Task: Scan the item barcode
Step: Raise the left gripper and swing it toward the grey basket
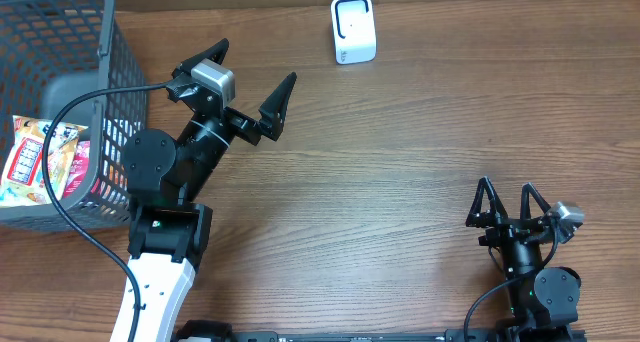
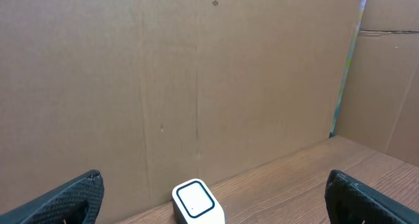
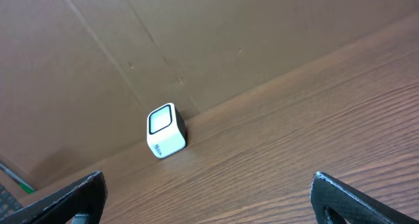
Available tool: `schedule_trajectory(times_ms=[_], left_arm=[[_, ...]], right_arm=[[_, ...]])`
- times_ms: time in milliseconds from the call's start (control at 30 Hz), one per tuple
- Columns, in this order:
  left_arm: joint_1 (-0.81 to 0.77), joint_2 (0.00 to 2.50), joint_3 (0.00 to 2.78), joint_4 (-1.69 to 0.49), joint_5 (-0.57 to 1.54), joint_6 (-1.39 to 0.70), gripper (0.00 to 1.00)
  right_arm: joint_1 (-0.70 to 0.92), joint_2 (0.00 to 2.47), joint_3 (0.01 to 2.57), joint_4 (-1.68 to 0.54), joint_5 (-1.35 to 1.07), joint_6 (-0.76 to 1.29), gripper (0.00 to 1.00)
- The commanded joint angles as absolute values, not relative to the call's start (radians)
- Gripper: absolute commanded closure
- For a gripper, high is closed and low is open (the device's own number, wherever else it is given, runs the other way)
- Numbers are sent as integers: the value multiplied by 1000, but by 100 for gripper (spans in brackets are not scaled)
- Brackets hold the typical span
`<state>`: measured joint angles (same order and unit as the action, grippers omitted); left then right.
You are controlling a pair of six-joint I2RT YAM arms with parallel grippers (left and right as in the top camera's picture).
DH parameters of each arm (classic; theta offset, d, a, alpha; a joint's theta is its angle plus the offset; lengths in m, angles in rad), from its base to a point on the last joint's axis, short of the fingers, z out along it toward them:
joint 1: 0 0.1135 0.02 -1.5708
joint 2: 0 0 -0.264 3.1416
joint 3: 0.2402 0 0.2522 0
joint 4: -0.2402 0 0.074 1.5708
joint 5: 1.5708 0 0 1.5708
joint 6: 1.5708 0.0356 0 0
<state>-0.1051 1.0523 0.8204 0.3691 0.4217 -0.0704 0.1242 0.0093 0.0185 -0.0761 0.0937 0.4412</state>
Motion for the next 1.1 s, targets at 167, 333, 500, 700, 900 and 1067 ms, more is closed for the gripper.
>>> schedule_trajectory(times_ms=[167, 333, 500, 700, 900, 1067], left_arm=[[-108, 1058, 847, 360, 408, -44, 0], [-108, 1058, 847, 224, 408, -44, 0], [-108, 1058, 847, -83, 406, -47, 0], [-113, 1061, 847, -3, 508, -94, 0], [-112, 1045, 849, 252, 612, -218, 0], [-110, 1063, 849, 224, 686, -205, 0]], right_arm=[[120, 3, 8, -72, 104, 442, 0], [120, 3, 8, -72, 104, 442, 0], [120, 3, 8, -72, 104, 442, 0], [120, 3, 8, -72, 104, 442, 0], [120, 3, 8, -72, 104, 442, 0], [120, 3, 8, -72, 104, 442, 0]])
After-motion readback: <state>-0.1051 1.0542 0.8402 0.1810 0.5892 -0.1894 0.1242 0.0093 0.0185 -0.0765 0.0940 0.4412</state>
